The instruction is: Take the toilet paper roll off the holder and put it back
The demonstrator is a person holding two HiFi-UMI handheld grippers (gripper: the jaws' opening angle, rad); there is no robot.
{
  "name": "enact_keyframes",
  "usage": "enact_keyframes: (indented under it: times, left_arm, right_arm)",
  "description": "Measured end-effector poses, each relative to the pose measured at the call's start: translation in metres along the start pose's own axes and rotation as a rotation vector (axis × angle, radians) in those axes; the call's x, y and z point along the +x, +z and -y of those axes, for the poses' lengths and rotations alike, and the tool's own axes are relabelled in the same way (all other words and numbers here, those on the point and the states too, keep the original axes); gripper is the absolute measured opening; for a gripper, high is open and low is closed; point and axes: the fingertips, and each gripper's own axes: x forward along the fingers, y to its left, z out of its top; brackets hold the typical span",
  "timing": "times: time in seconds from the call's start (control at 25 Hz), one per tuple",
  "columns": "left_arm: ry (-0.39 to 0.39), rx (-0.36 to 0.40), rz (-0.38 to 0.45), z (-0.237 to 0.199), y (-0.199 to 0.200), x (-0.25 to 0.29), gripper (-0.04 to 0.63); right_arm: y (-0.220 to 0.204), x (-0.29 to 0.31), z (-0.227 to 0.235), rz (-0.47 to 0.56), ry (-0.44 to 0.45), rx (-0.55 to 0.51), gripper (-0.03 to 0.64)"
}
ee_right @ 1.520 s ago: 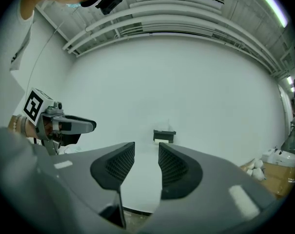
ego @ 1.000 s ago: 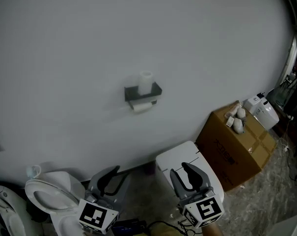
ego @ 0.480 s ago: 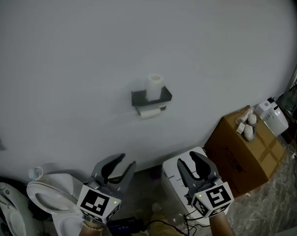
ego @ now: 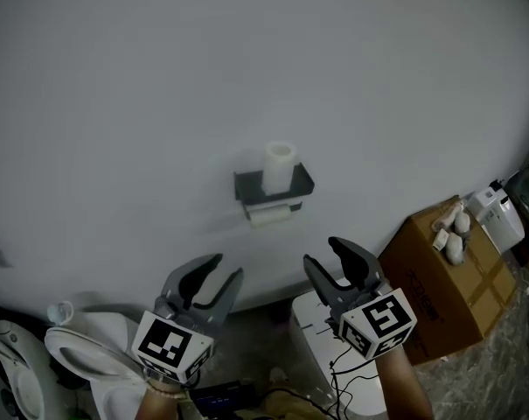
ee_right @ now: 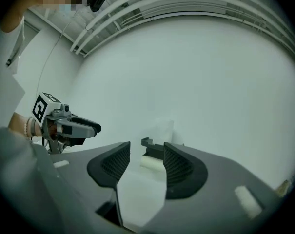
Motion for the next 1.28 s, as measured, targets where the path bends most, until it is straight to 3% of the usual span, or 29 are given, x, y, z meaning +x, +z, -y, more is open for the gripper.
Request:
enact_keyframes:
  times: [0.32,0.64,1.28]
  left_arm:
    - [0.077,0.007,-0.016,-0.024,-0.001,0.021,0.140]
    - [0.146,0.018,-0.016,-0.037,0.004,0.028,0.141]
    - [0.172,0.049,-0.024,-0.034,0.008,0.039,0.140]
  right_arm:
    - [0.021,0.063,0.038,0.005,0.087,-0.048,0.234]
    - [0.030,0.115,0.064,-0.008,0.145,0.024,0.247]
    - [0.036,0.169,0.080,-0.056,0.261,0.111,0.281]
